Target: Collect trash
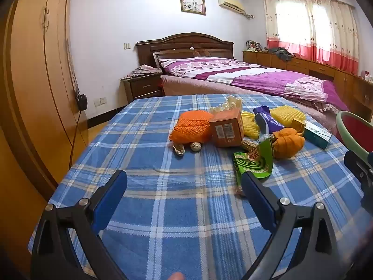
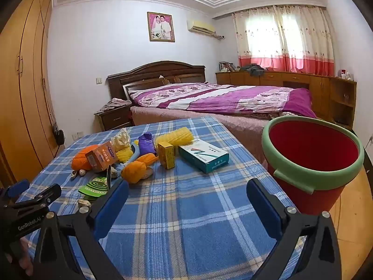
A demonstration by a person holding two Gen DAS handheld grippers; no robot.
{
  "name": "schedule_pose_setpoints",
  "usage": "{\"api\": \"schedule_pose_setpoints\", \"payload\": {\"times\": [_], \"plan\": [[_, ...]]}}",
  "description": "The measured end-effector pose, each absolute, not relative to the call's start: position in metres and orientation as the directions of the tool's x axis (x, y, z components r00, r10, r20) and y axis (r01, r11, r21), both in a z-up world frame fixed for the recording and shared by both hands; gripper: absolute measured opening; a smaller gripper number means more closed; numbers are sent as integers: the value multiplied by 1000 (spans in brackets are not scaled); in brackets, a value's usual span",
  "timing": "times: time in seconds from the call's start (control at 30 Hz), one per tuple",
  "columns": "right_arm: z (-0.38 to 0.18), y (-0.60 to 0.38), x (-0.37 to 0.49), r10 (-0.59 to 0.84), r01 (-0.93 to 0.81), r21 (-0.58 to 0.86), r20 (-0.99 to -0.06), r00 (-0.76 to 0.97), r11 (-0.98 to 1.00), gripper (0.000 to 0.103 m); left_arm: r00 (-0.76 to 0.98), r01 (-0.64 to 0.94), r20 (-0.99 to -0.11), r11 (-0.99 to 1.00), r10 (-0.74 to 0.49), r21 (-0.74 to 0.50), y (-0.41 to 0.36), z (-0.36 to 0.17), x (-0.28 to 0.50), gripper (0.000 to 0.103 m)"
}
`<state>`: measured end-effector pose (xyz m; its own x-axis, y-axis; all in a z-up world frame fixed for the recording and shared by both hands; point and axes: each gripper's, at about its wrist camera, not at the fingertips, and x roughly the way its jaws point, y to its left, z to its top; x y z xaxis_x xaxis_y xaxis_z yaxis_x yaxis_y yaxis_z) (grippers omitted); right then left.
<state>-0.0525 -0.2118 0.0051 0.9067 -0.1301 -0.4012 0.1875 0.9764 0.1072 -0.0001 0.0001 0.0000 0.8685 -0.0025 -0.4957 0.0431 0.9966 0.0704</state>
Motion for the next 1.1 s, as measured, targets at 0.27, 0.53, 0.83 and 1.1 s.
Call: {"api": "schedule_pose_setpoints", "payload": {"times": [0.27,0.53,0.83,1.1], "plan": [[5,-211,-53,-131,187,104,-399,908,977,103,864,46,-504,997,-7,64,0,0,0,98],[5,-211,-52,-133,187,100,-401,907,977,103,861,39,-508,998,-5,56,-1,-4,1,98],[4,-209,-52,-141,190,85,-405,903,978,103,853,33,-522,999,-14,27,7,-2,3,98],[4,-209,-52,-141,190,81,-408,902,978,103,852,34,-524,999,-16,24,7,-3,4,98]]}}
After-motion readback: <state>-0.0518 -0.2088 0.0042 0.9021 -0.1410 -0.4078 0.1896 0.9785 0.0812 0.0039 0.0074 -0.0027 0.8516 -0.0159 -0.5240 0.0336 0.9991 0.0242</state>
